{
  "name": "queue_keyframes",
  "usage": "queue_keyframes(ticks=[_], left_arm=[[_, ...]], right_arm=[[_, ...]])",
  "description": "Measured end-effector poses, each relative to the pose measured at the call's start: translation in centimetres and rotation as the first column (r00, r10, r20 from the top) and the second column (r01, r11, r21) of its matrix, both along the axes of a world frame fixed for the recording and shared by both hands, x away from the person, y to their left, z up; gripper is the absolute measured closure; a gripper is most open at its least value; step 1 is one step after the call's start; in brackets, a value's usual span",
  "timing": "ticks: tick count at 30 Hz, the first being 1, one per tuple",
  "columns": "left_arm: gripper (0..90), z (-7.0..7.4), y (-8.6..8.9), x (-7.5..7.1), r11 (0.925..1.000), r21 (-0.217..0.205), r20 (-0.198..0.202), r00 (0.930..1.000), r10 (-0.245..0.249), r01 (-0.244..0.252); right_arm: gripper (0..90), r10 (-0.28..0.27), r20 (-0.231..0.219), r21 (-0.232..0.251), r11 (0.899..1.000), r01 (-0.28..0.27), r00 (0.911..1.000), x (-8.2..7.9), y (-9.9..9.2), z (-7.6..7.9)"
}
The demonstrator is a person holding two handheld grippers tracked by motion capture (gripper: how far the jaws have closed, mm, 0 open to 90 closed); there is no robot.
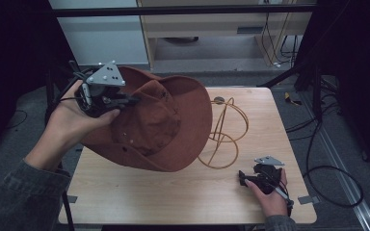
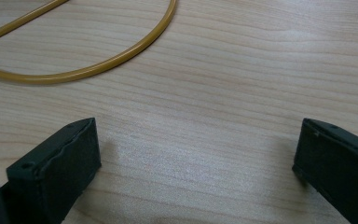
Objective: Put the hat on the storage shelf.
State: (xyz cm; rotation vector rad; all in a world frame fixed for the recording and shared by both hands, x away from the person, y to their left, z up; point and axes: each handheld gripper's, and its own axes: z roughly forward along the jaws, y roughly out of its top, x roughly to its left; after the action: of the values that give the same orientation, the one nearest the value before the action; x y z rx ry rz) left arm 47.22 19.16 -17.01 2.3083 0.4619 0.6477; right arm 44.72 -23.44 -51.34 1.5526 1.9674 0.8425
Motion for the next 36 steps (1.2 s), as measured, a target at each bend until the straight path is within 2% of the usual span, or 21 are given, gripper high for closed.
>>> queue_keyframes(ticks=[8,15,26,36], left_arm=[[88.5,0.0,-1.8,-0.4,0.9995,0.016,0.004,0.9996,-0.028,0.028],[88.5,0.2,-2.5,-0.6,0.9990,0.009,0.009,0.9990,-0.043,0.043],[88.5,1.2,-4.0,-0.9,0.9978,0.020,0.032,0.9974,-0.064,0.063],[88.5,2.3,-6.7,0.5,0.9968,0.023,0.032,0.9965,-0.077,0.077]], right_arm=[[0.5,-0.002,-0.002,0.002,1.000,0.002,1.0000,0.0,0.0,0.0],[0.5,-0.002,-0.001,0.002,1.000,0.002,1.0000,0.0,0.0,0.0],[0.5,-0.002,-0.003,0.003,1.000,0.002,1.0000,0.0,0.0,0.0],[0.5,-0.002,0.000,0.005,1.000,0.002,1.0000,0.0,0.0,0.0]])
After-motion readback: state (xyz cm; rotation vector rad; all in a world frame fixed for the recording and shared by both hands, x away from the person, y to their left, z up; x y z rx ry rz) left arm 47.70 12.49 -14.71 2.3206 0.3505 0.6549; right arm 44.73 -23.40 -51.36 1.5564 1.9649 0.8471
